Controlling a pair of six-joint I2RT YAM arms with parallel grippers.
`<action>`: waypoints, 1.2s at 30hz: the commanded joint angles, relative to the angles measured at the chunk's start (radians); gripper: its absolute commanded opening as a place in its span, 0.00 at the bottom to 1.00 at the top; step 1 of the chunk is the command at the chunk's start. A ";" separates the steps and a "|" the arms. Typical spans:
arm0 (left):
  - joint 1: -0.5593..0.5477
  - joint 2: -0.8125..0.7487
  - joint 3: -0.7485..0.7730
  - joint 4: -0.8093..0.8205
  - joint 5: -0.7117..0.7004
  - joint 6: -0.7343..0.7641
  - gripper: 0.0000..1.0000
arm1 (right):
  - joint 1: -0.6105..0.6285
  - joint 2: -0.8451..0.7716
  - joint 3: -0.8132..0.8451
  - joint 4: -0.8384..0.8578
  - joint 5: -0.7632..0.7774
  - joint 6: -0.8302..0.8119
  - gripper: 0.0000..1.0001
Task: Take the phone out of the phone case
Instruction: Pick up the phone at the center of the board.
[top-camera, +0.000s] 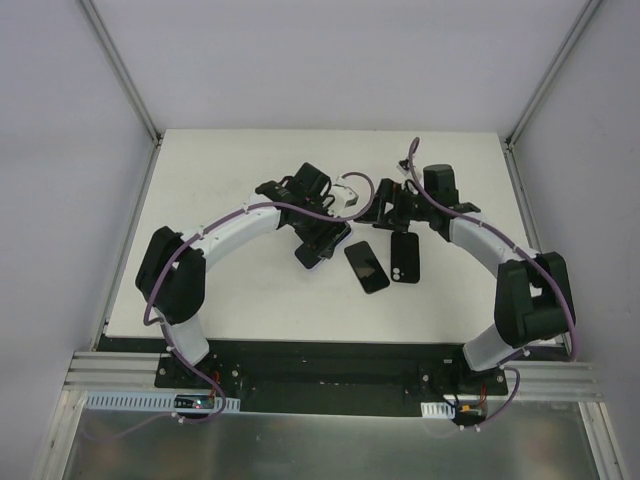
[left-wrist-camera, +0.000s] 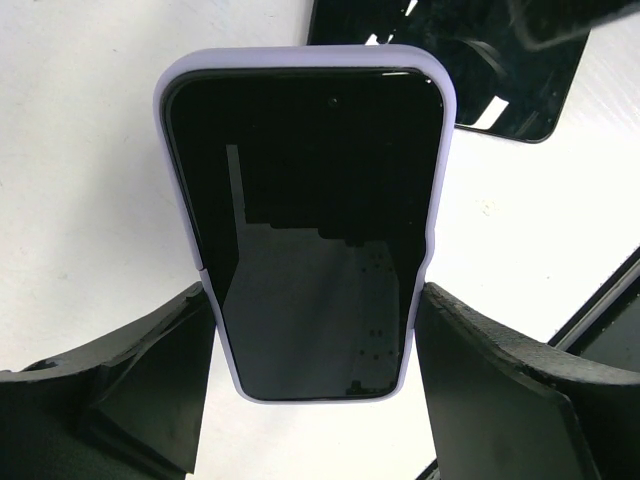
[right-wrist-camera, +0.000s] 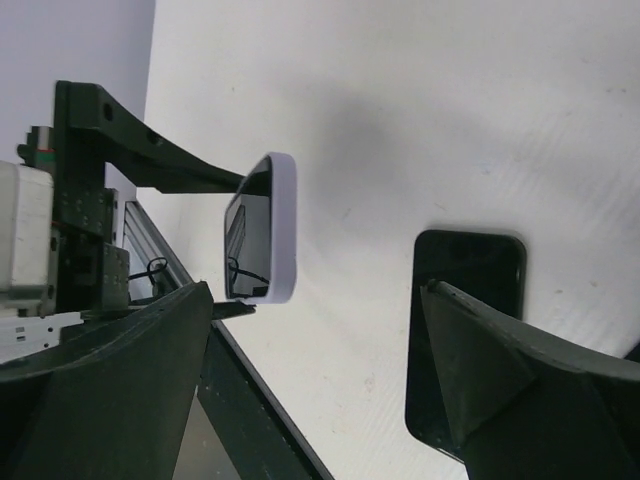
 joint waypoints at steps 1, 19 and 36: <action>-0.008 -0.048 0.055 0.012 0.010 -0.001 0.00 | 0.026 0.010 0.067 0.052 -0.071 0.043 0.94; -0.056 -0.029 0.147 0.007 -0.067 0.008 0.00 | 0.109 0.141 0.117 0.075 -0.223 0.077 0.26; 0.140 -0.111 0.196 -0.135 0.503 0.023 0.99 | 0.083 -0.046 0.220 -0.446 -0.309 -0.466 0.00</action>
